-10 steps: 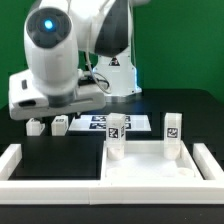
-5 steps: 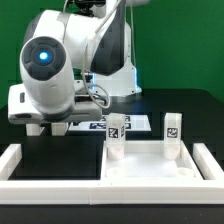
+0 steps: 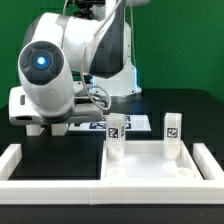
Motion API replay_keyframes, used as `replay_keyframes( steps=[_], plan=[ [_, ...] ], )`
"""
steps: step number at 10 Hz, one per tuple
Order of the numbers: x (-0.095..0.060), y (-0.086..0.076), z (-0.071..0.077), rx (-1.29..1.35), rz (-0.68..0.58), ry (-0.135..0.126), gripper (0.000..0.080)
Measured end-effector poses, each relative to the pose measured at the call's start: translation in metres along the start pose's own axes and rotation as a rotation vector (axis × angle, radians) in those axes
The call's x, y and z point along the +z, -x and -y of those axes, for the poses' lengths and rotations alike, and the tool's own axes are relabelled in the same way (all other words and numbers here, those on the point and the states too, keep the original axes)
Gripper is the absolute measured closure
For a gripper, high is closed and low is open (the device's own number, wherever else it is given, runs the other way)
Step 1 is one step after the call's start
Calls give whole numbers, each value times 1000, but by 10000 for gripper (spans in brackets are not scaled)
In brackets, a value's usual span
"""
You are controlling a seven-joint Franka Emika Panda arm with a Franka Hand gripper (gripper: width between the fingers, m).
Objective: Assemble square table
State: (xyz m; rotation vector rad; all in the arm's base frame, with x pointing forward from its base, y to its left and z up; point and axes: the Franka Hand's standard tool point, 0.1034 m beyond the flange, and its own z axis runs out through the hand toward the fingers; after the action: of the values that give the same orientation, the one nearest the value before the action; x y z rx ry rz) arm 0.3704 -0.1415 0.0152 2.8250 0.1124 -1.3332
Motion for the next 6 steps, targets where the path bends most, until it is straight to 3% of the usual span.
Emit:
replay_keyframes(
  steps=[3, 5, 6],
  plan=[
    [15, 5, 3, 6, 54, -14, 151],
    [15, 3, 4, -1, 52, -11, 151],
    [15, 3, 4, -2, 52, -11, 251]
  ],
)
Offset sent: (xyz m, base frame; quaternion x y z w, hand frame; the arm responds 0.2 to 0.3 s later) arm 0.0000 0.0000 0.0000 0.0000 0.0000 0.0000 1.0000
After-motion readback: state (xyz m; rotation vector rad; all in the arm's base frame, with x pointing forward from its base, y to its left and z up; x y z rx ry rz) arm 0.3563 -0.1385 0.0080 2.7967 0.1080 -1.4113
